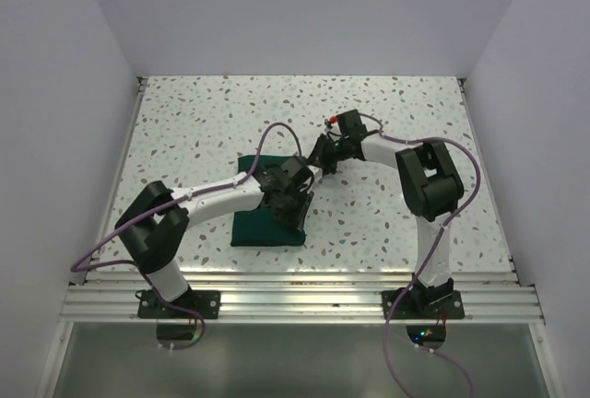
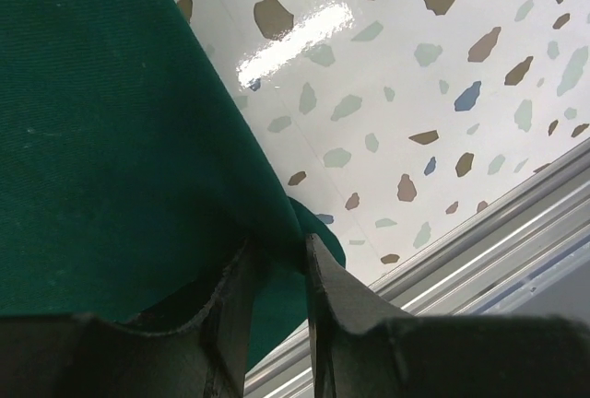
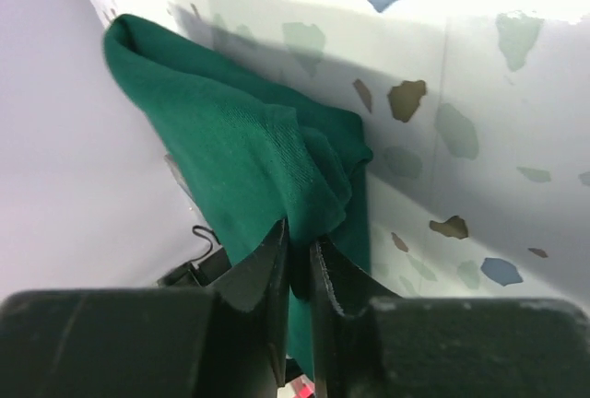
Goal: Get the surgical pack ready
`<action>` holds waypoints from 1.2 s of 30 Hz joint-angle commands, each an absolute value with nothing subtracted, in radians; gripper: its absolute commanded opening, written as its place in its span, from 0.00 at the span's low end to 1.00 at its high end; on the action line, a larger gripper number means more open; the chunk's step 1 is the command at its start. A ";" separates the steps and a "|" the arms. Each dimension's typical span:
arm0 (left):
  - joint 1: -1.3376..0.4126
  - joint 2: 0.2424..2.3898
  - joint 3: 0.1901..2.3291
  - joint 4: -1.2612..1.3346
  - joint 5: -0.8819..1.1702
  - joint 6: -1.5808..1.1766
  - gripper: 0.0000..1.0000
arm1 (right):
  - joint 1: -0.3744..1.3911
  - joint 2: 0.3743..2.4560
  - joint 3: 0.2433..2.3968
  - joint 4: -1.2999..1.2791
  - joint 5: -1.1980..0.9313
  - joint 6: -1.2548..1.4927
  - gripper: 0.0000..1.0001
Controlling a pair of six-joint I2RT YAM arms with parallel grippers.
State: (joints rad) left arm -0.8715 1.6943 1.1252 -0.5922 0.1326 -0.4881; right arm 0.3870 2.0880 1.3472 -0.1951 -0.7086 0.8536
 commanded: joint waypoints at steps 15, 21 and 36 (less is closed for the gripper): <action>-0.893 1.504 0.888 -0.653 0.129 -0.511 0.56 | 0.296 1.973 1.233 -0.285 -0.681 0.706 0.10; -0.893 1.318 0.891 -0.679 0.146 -0.561 0.65 | 0.296 1.843 1.174 -0.371 -0.729 0.651 0.40; -0.788 1.275 0.927 -0.450 0.375 -0.646 0.42 | 0.298 1.810 1.308 -0.422 -0.718 0.621 0.35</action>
State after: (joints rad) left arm -0.7959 1.2221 0.9482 -0.6220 0.2226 -0.6182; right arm 0.2955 1.7706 1.2526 -0.4755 -0.6991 0.5919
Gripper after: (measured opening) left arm 0.443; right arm 0.380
